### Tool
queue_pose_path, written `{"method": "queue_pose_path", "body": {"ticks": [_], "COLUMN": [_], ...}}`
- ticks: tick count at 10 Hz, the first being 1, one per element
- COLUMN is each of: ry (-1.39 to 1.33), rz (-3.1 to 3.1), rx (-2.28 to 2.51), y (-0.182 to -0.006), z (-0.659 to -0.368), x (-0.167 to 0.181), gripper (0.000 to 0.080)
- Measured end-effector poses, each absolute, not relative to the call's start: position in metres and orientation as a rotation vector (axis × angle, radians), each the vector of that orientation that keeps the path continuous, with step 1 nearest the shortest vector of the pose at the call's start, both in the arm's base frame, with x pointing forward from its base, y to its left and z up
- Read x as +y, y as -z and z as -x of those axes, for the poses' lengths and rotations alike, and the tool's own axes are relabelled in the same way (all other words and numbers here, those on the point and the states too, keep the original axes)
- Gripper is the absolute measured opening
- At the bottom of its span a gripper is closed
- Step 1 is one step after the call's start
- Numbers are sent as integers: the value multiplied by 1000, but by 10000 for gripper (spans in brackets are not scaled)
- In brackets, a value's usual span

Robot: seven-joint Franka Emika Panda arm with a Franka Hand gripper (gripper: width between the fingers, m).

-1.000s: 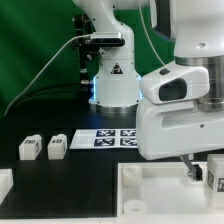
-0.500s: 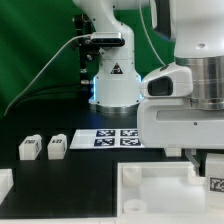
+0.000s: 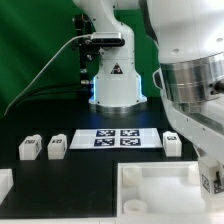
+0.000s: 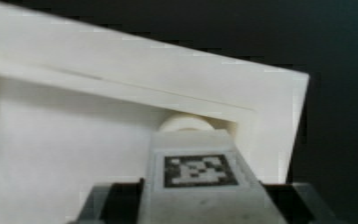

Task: Assemble one leg

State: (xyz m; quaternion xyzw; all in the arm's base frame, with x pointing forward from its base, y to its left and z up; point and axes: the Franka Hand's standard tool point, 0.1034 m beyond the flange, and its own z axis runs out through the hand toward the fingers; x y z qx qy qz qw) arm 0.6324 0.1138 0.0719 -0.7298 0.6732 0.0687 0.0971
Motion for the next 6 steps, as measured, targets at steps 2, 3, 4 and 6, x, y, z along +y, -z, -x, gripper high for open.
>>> {"method": "queue_pose_path", "body": {"ticks": [2,3,4,6], "ry": [-205,-202,-161,-69], "rz": [2155,2178,2286,2587], "rx": [2001,1975,1838,1384], "y": [-71,-71,-70,-64], "z": [-632,-632,-632,-626], "x": [115,115,113,113], "gripper": [293,293,486,614]}}
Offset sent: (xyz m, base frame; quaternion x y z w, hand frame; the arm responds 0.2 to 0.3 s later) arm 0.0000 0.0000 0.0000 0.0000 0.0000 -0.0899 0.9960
